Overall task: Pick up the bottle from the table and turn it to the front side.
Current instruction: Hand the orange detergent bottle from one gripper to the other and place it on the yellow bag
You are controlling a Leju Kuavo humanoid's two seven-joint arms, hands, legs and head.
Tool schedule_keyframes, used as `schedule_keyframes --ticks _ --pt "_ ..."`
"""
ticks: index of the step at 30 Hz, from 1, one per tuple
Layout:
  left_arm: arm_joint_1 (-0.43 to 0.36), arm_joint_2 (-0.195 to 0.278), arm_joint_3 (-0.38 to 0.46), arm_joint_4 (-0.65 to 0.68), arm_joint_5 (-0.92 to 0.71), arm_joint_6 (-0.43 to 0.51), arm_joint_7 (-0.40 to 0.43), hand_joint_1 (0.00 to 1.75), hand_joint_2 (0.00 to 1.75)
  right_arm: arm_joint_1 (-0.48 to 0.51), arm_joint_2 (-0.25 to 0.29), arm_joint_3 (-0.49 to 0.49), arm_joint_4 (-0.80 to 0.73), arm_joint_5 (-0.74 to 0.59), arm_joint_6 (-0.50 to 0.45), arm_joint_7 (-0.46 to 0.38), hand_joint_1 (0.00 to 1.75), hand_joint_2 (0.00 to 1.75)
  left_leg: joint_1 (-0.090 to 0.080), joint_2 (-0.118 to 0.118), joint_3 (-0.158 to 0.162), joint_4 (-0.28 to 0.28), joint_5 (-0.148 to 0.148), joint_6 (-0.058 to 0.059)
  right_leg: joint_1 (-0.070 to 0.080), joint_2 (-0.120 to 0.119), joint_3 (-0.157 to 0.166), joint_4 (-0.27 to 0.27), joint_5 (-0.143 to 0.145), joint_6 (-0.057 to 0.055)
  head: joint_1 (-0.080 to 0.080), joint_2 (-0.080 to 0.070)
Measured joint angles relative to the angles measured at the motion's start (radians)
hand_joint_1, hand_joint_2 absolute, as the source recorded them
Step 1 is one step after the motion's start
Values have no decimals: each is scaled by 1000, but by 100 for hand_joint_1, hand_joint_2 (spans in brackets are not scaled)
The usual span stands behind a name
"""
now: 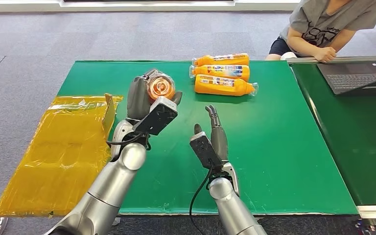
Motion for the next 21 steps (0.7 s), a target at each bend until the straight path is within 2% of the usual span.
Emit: schedule_keyframes --ticks 3,6,10,14,17,21 --pt "0 8 8 0 -132 112 43 175 175 1 0 0 -3 4 0 1 0 0 0 0 0 0 0 0 0 0 0 0 0 0 0 0" --pt "0 17 28 -3 -259 182 85 175 175 1 0 0 -3 5 -2 2 0 0 0 0 0 0 0 0 0 0 0 0 0 0 0 0" --pt "2 31 51 -13 -498 290 183 175 175 2 0 0 -4 5 -4 2 0 0 0 0 0 0 0 0 0 0 0 0 0 0 0 0" --pt "8 42 69 -30 -673 325 265 175 175 3 -1 0 -8 4 -5 3 0 0 0 0 0 0 0 0 0 0 0 0 0 0 0 0" --pt "20 57 82 -62 -832 326 387 175 175 4 -1 0 -11 1 -8 6 0 0 0 0 0 0 0 0 0 0 0 0 0 0 0 0" --pt "26 126 65 -100 -856 327 589 175 175 14 -2 -5 -30 1 -7 14 0 0 1 2 1 0 0 0 1 1 -1 0 0 0 0 0"
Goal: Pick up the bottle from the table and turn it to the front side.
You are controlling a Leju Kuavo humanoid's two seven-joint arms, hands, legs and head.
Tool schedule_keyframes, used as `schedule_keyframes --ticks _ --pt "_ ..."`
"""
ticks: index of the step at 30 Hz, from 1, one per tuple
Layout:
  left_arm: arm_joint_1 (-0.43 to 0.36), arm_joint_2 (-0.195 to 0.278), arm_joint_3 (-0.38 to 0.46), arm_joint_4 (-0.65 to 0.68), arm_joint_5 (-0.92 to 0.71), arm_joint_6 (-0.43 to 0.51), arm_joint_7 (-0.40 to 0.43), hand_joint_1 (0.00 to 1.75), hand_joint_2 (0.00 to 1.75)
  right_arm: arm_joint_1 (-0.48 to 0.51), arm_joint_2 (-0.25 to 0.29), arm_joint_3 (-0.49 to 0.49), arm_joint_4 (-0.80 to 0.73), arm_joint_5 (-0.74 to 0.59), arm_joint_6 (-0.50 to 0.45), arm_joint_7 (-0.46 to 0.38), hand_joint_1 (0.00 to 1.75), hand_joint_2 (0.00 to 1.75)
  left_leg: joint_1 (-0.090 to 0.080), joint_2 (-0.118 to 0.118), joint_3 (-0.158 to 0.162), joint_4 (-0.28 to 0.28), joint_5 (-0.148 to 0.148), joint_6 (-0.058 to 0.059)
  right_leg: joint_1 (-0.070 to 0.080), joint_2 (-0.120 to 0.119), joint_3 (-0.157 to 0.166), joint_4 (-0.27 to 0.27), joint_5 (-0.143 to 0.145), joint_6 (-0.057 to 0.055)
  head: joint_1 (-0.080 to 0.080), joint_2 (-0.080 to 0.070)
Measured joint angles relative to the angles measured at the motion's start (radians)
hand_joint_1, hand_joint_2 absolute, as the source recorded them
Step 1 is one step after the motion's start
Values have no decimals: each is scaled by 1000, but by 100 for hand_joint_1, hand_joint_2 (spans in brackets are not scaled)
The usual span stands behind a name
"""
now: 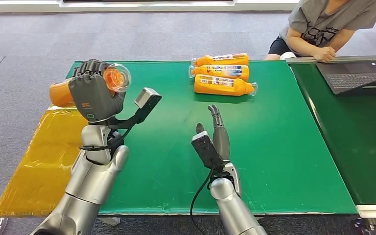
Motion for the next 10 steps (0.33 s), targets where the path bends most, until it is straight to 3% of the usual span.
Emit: schedule_keyframes --ticks 10 --pt "10 159 -119 -51 -1 -4 239 175 175 16 -4 -13 -34 13 13 11 0 0 1 0 0 0 1 -1 1 1 0 0 0 0 0 0"
